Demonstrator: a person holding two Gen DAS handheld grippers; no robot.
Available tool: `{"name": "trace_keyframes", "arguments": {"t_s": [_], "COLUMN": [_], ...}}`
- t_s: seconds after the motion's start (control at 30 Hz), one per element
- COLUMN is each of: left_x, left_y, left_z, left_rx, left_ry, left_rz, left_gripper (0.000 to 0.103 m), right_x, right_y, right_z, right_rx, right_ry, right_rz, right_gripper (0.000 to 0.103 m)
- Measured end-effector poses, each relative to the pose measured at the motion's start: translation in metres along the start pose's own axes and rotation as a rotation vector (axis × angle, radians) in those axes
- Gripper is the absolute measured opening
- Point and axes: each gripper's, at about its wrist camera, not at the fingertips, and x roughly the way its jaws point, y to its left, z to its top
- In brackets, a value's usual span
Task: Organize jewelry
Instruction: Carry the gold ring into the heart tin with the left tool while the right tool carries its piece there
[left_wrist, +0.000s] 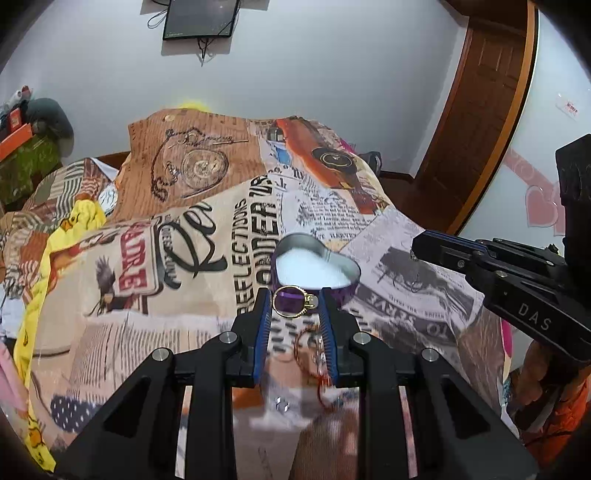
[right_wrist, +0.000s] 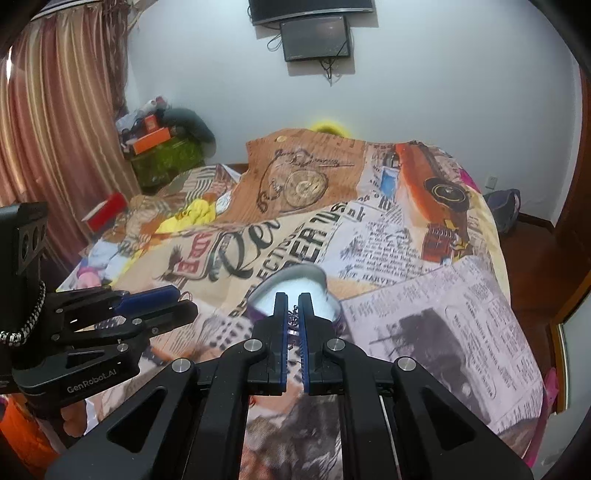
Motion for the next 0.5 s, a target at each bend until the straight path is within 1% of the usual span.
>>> {"name": "trace_keyframes", "arguments": {"t_s": [0.3,0.5], "left_x": [0.028,0.051], "left_y": [-0.001,0.0], "left_z": [0.018,0.025], "left_rx": [0.014,0.024], "left_ry": [0.004,0.026], "left_rz": [-0.001,-0.005], "left_gripper": [0.025,0.025], "right_x": [0.016,0.036], "right_y": [-0.012,-0.018], "right_z": [0.013,0.02], "right_rx": [0.007,0.014], "right_ry": [-0.023,-0.011], "right_rz": [0.009,0.037], "right_gripper": [0.005,0.005]}}
